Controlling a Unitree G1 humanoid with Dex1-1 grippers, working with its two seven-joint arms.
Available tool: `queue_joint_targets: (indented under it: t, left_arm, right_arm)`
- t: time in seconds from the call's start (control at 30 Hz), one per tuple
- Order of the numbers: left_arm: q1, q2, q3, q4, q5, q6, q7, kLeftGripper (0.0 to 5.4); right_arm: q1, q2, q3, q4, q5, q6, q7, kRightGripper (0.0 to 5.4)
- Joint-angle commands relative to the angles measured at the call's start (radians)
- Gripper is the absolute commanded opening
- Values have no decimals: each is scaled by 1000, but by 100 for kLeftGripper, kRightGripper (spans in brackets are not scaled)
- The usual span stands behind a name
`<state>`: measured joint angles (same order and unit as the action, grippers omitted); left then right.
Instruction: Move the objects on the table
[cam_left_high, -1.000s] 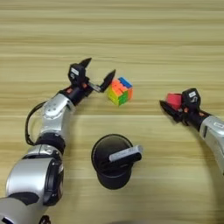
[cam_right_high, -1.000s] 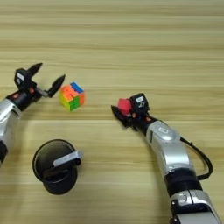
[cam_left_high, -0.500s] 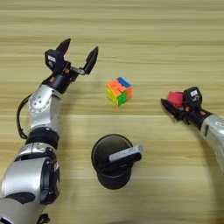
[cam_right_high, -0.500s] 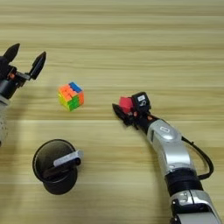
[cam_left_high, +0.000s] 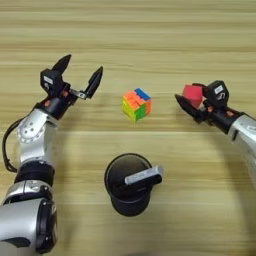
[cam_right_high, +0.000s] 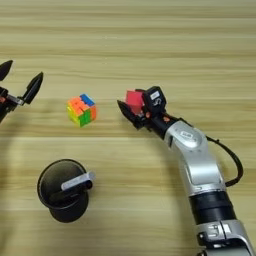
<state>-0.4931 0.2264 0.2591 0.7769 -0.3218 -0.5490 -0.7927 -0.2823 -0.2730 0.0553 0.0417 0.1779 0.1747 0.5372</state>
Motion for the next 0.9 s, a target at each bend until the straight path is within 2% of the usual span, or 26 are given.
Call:
queue_joint_targets:
  t: [0.03,0.23,0.7,0.9]
  left_arm:
    - [14,28,3,1,-2,16,10,540]
    - [12,27,2,12,0,4,24,540]
    - [11,28,-2,9,-2,-12,32,540]
    - [6,21,-3,7,-5,-12,30,540]
  right_arm:
    - [2,-13,22,-119,21,55,24,318]
    - [19,-22,62,-213,36,92,64,318]
    - [54,-54,150,-101,21,5,219,318]
    - [57,-80,187,-3,35,-73,359,318]
